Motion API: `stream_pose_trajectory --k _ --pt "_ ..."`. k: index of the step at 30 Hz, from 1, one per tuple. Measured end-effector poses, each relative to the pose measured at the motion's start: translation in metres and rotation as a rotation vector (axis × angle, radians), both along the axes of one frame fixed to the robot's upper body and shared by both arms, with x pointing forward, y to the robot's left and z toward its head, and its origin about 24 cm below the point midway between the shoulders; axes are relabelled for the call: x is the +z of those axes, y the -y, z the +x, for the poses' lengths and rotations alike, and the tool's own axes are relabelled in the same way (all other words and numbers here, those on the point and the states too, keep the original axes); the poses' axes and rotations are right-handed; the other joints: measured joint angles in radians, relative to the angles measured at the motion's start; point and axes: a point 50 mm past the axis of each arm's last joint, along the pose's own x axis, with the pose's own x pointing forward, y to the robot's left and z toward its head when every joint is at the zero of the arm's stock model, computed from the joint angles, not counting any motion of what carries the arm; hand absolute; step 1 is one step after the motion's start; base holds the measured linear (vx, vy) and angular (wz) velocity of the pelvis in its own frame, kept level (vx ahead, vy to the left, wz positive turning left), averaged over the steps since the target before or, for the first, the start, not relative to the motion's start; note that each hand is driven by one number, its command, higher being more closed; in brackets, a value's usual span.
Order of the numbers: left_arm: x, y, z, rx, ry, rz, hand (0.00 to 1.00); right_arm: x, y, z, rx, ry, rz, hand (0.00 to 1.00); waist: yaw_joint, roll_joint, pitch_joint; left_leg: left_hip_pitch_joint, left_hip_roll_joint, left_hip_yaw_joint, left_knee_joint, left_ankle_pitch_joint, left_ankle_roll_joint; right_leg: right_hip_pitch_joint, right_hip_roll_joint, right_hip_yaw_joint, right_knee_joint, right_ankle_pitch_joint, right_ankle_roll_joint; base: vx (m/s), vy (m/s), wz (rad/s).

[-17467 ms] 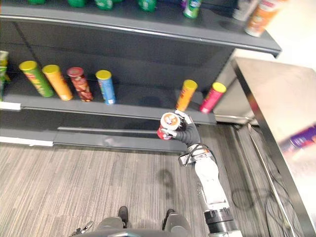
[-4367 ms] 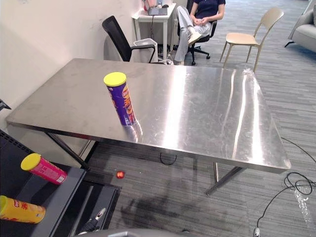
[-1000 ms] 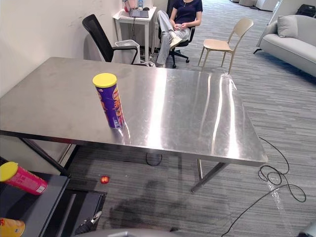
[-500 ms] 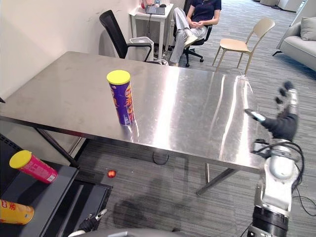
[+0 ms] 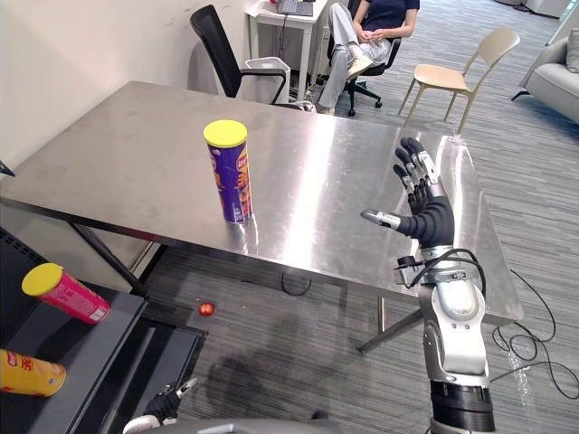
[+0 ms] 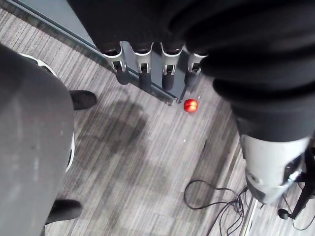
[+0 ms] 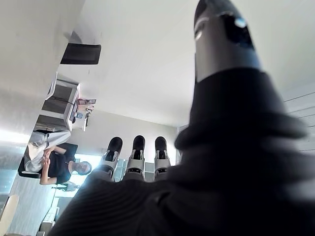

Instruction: Put the gum and the chips on the shelf.

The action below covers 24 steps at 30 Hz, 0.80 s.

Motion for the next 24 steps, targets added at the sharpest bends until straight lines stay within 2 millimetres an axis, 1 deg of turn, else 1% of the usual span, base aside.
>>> stream_pose_trajectory --k 2,3,4,5,10,15,24 --pt "0.001 0.001 0.003 -0.006 0.012 0.003 0.00 -0.004 -0.007 0.002 0.028 -0.018 0.003 0.00 0.006 0.001 0.007 -0.002 0.000 -0.006 0.000 0.001 0.002 0.001 -0.001 -0.007 0.000 0.000 0.000 -0.02 -0.012 0.10" --pt "0.001 0.001 0.003 -0.007 0.016 0.003 0.00 -0.006 -0.008 0.003 0.032 -0.027 0.005 0.00 0.009 0.001 0.009 -0.002 0.000 -0.007 0.001 0.002 0.002 0.002 -0.001 -0.009 0.000 0.000 0.000 -0.02 -0.009 0.04" --pt "0.001 0.001 0.006 -0.009 0.023 0.004 0.00 -0.012 -0.008 0.006 0.031 -0.054 0.021 0.00 0.021 0.000 0.015 -0.002 -0.001 -0.008 0.001 0.002 0.002 0.002 -0.001 -0.009 0.000 0.000 0.000 0.00 0.000 0.00" --pt "0.002 0.001 0.007 -0.010 0.026 0.005 0.00 -0.014 -0.007 0.007 0.026 -0.062 0.030 0.00 0.023 -0.001 0.018 -0.003 -0.001 -0.009 0.001 0.003 0.003 0.003 -0.002 -0.011 0.000 0.000 0.000 -0.02 -0.008 0.07" --pt "0.002 0.001 0.009 -0.008 0.028 0.010 0.00 -0.025 -0.012 0.020 0.036 -0.116 0.079 0.00 0.023 0.001 0.026 -0.018 -0.003 -0.033 0.003 0.009 0.006 0.006 -0.004 -0.033 0.000 0.000 0.000 -0.01 -0.011 0.13" --pt "0.003 0.001 0.011 -0.008 0.031 0.023 0.00 -0.036 -0.030 0.034 0.119 -0.181 0.118 0.00 0.026 0.002 0.039 -0.018 -0.003 -0.040 0.005 0.009 0.006 0.014 -0.004 -0.042 0.000 0.000 0.000 -0.01 -0.005 0.05" --pt "0.004 0.000 0.015 -0.002 0.039 0.031 0.00 -0.035 -0.050 0.050 0.181 -0.194 0.136 0.00 0.033 0.002 0.055 -0.027 -0.003 -0.064 -0.005 0.024 0.008 0.017 -0.004 -0.067 0.000 0.000 0.000 -0.01 -0.007 0.08"
